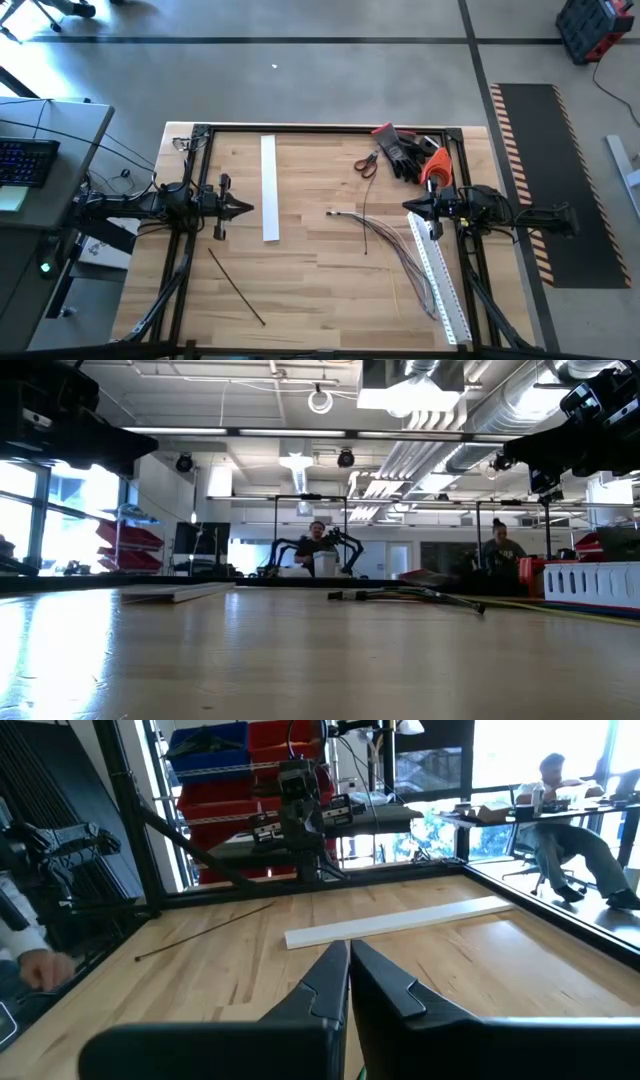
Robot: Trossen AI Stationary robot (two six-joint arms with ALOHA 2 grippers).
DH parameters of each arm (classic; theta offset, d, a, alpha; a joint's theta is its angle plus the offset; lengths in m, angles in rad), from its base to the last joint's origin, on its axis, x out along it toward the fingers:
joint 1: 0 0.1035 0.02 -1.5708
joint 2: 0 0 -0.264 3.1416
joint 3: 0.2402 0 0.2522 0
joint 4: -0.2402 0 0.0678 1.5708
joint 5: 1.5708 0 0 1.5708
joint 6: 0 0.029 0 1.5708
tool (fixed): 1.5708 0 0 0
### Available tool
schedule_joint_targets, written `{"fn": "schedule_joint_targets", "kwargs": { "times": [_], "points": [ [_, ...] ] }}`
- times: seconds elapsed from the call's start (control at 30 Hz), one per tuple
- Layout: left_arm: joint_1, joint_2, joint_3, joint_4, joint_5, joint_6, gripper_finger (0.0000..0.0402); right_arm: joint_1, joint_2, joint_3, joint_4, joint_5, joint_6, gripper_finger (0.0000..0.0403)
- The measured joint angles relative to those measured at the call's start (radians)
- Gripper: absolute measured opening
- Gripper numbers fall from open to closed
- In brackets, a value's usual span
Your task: Ziptie cables
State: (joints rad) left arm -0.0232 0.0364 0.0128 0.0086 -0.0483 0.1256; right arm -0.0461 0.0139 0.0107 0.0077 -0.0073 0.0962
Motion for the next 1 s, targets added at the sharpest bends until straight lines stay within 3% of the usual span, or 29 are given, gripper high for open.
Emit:
{"fn": "schedule_joint_targets", "kwargs": {
  "times": [0.2,0.4,0.47,0.57,0.67,0.87,1.0],
  "points": [
    [0.000,0.000,0.000,0.000,0.000,0.000,0.0000,0.000,0.000,0.000,0.040,0.032,0.007,0.0000],
    [0.000,0.000,0.000,0.000,0.000,0.000,0.0000,0.000,0.000,0.000,0.185,0.035,0.283,0.0000],
    [0.000,0.000,0.000,0.000,0.000,0.000,0.0000,0.000,0.000,0.000,0.246,0.080,0.389,0.0000],
    [0.000,0.000,0.000,0.000,0.000,0.000,0.0000,0.003,0.001,0.000,0.281,0.100,0.445,0.0000],
    [0.000,0.000,0.000,0.000,0.000,0.000,0.0000,0.035,0.039,-0.001,0.355,0.081,0.378,0.0000],
    [0.000,0.000,0.000,0.000,0.000,0.001,0.0000,0.173,0.244,-0.001,0.794,0.115,0.035,0.0000],
    [0.000,0.000,0.000,0.000,0.000,0.000,0.0000,0.236,0.375,0.042,0.821,0.271,-0.072,0.0000]
  ]
}}
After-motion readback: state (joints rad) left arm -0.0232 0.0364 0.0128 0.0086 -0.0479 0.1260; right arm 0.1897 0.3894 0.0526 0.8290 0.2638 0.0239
